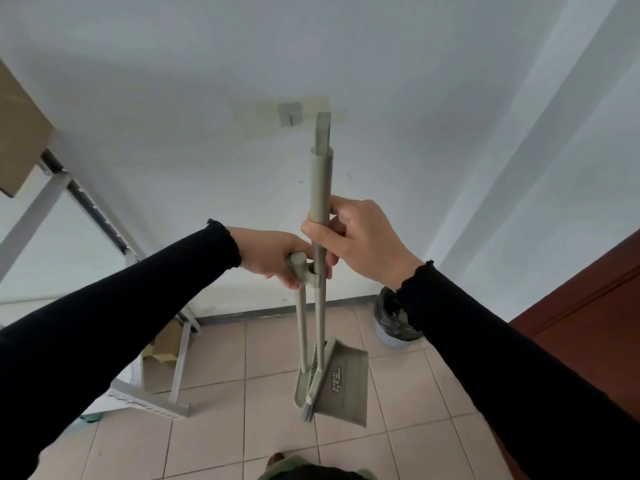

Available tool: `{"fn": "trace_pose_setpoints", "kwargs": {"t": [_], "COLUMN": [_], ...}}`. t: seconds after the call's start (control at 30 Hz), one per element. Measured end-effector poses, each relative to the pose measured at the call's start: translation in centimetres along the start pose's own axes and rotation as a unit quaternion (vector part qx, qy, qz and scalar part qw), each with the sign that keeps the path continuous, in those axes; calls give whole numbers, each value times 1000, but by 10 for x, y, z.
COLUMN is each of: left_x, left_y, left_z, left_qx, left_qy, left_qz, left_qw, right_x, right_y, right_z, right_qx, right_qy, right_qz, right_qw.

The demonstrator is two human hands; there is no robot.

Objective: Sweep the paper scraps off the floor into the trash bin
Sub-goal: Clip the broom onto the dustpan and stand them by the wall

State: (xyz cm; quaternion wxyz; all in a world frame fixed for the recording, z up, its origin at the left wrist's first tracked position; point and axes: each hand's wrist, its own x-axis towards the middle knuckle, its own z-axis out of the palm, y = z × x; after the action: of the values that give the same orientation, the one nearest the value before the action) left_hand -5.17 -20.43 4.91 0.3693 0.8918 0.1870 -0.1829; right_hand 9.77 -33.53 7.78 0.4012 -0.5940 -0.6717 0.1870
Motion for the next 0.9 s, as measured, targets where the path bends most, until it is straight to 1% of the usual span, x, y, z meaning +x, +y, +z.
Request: {"fn": "trace_pose_setpoints", "kwargs": {"t": [0.13, 0.17, 0.23, 0.3, 0.33, 0.37, 0.4, 0.43, 0.47, 0.5, 0.53, 0.57, 0.6, 0.67, 0.7, 0.73, 0.77, 0.8, 0.83, 0.87, 0.9], "left_x": [8, 9, 9, 7, 7, 7, 9, 10, 13, 17, 21, 24, 28, 35, 38, 41, 43, 49, 55, 64, 73], "left_y": [-19, -22, -28, -32, -33, -32, -28, -22, -17, -13, -11, -10, -12, -26, -35, -43, -49, -56, -61, -67, -71], "left_z": [-20, -25, -35, -50, -57, -65, -73, -81, -89, -96, -104, -112, -122, -137, -140, -136, -125, -109, -91, -73, -59], "left_qx": [0, 0, -3, -5, -3, 0, 2, 6, 20, 47, 90, 141, 199, 303, 311, 262, 165, 42, -74, -161, -215], "left_qy": [-11, -11, -10, -10, -14, -20, -24, -26, -25, -21, -12, 13, 56, 191, 279, 371, 457, 521, 547, 532, 486], "left_qz": [19, 25, 31, 32, 32, 34, 38, 43, 45, 41, 33, 26, 26, 44, 49, 51, 46, 34, 14, -12, -30], "left_qw": [1000, 1000, 999, 999, 999, 999, 999, 999, 999, 998, 995, 990, 978, 933, 907, 889, 873, 852, 834, 831, 847], "right_x": [27, 34, 41, 36, 30, 24, 20, 19, 24, 32, 42, 54, 64, 81, 88, 94, 101, 108, 114, 121, 128], "right_y": [1, 3, 20, 54, 75, 97, 114, 127, 136, 140, 142, 145, 151, 163, 167, 172, 175, 179, 182, 183, 185], "right_z": [16, 18, 18, 18, 23, 34, 47, 61, 74, 84, 90, 93, 95, 94, 92, 92, 92, 92, 91, 92, 94], "right_qx": [5, 22, 100, 175, 165, 123, 85, 72, 85, 107, 128, 143, 155, 175, 191, 208, 219, 226, 228, 227, 222], "right_qy": [10, 11, 24, 29, -3, -73, -168, -251, -304, -330, -337, -323, -293, -224, -194, -169, -150, -136, -128, -122, -119], "right_qz": [-5, -3, 24, 77, 113, 153, 187, 215, 234, 243, 245, 239, 233, 245, 253, 256, 255, 254, 255, 259, 262], "right_qw": [1000, 1000, 994, 981, 980, 978, 964, 941, 920, 906, 900, 904, 914, 927, 929, 929, 930, 930, 931, 931, 932]}}
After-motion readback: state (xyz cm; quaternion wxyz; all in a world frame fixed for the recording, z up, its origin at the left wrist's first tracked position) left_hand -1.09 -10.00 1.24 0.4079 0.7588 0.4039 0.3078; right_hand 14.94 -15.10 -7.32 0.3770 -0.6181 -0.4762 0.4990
